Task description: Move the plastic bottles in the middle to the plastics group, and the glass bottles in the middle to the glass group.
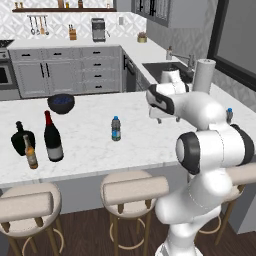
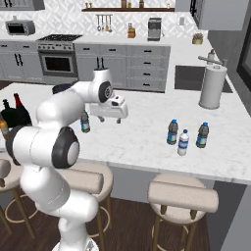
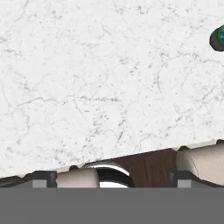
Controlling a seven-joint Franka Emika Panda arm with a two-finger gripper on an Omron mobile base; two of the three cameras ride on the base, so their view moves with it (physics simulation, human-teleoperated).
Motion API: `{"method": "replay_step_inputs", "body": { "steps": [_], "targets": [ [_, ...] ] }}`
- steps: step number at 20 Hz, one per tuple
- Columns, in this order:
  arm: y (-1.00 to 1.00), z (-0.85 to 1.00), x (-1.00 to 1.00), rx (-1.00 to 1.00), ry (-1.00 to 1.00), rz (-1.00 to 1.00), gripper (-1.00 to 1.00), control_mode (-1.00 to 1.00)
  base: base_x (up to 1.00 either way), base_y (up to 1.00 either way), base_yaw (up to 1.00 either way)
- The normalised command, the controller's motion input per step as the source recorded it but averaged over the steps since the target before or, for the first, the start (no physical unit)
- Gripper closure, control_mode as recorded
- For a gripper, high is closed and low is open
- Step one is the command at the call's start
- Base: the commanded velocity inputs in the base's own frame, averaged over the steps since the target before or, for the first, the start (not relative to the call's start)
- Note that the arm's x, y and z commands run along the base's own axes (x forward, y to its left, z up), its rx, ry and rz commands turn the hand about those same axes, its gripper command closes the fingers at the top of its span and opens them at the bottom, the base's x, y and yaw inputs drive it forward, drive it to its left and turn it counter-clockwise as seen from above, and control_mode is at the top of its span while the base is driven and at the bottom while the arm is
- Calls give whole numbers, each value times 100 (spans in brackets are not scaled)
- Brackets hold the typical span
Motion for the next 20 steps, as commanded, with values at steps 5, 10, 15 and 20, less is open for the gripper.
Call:
{"method": "replay_step_inputs", "body": {
  "steps": [5, 10, 15, 20],
  "targets": [
    [86, 35, 1, 12, 0, 20, -100, -100, 0, 0, 0],
    [84, 14, 0, 11, 0, 19, -100, -100, 0, 0, 0],
    [71, 2, 4, 9, -1, 17, -100, -100, 0, 0, 0],
    [57, -7, 40, 0, 0, 5, -100, -100, 0, 0, 0]
  ]
}}
